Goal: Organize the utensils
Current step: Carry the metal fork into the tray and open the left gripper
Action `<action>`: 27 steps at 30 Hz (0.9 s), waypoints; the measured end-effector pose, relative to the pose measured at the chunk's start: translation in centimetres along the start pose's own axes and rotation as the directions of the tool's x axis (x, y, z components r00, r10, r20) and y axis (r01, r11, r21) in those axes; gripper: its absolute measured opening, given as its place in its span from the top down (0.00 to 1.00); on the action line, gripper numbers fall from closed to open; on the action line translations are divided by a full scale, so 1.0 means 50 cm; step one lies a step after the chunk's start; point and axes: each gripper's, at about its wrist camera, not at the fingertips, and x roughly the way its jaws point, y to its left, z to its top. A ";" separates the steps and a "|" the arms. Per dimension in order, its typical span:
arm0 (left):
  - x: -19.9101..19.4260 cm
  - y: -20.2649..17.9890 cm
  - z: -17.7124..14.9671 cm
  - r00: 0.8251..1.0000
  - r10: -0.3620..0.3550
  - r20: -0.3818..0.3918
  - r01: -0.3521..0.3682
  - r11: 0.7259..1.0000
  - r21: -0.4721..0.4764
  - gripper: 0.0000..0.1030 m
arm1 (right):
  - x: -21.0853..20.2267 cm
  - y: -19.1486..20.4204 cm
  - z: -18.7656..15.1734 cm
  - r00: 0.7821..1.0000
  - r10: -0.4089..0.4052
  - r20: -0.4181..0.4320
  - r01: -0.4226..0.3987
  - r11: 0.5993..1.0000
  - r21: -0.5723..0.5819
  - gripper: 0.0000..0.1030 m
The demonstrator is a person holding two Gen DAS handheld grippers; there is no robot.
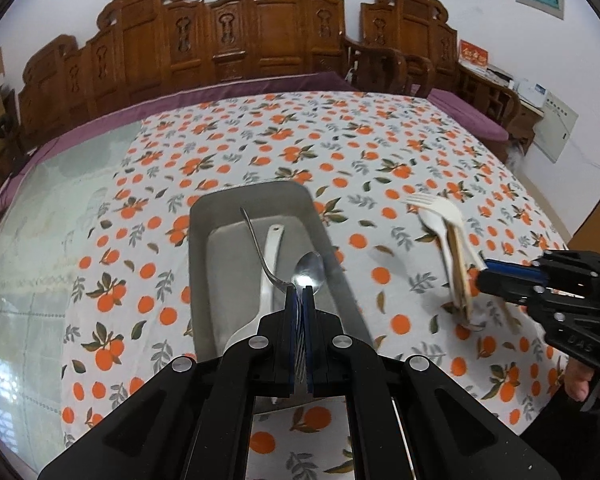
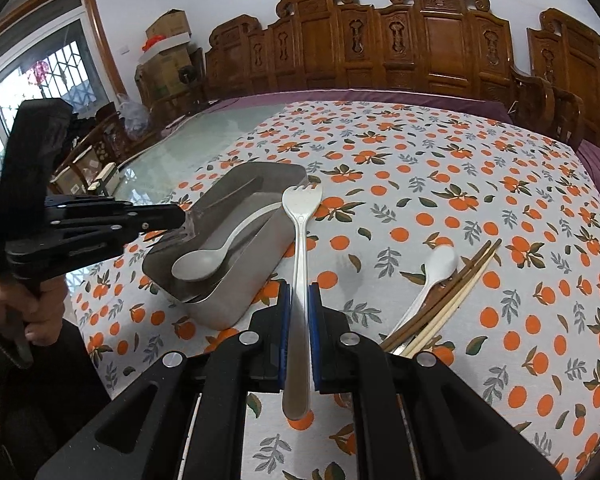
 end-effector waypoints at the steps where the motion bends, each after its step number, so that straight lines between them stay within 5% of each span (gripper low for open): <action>1: 0.006 0.004 -0.002 1.000 0.006 -0.004 -0.006 1.000 -0.002 0.98 | 0.000 0.002 -0.001 1.000 0.000 -0.002 0.000 1.000 -0.001 0.90; 19: 0.077 0.052 -0.040 0.996 0.037 -0.078 -0.041 0.998 -0.053 0.98 | 0.023 0.024 -0.011 0.999 0.003 -0.035 -0.004 1.000 -0.012 0.90; 27: 0.057 0.067 -0.032 0.999 0.036 -0.040 -0.039 0.996 -0.076 0.98 | 0.029 0.044 0.005 0.999 0.015 -0.031 -0.016 1.000 -0.006 0.90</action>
